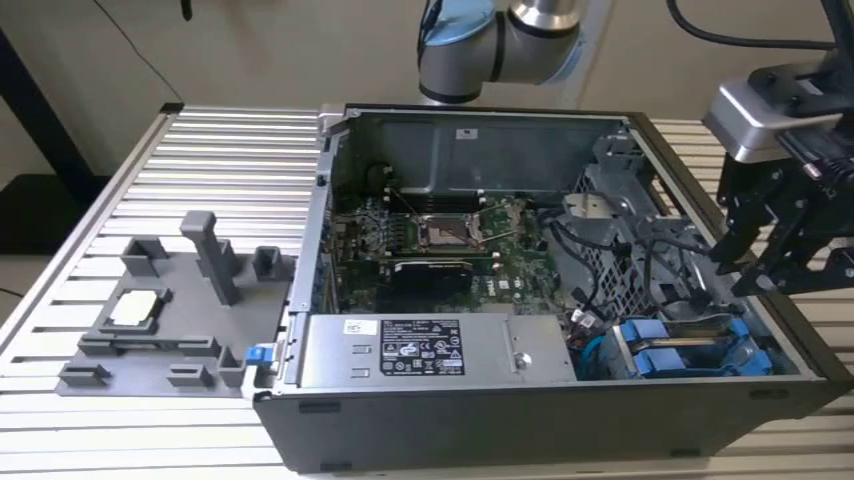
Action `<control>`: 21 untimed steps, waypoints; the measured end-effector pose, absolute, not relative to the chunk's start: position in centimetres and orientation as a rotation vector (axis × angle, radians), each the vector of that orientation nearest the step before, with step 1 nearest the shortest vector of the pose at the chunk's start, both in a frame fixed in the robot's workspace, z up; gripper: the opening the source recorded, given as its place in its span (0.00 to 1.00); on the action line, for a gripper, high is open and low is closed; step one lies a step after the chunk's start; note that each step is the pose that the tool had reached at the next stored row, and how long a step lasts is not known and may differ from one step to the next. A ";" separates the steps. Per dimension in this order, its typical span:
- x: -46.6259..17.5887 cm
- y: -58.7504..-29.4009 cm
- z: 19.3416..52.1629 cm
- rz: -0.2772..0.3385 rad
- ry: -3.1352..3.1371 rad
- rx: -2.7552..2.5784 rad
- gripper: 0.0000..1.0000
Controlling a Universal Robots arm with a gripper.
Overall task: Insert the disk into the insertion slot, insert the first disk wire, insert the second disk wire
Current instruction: 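Insert the first disk wire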
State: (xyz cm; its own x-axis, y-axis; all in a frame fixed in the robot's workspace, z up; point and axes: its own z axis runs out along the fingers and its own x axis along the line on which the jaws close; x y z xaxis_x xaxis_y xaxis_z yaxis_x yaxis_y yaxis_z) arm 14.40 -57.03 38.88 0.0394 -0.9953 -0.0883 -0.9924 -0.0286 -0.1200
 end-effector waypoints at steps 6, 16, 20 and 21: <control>15.0 -56.9 38.9 -0.022 2.054 -2.173 0.40; 15.6 -56.3 38.9 0.010 2.052 -2.190 0.40; 16.0 -56.1 38.9 0.043 2.068 -2.204 0.40; 16.1 -56.1 38.9 0.052 2.072 -2.207 0.40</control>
State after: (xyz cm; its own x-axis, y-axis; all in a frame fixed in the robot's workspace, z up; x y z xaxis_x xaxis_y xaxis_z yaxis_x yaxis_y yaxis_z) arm 16.05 -56.08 38.89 0.0657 -0.9926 -0.1026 -0.9965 -0.0598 -0.0590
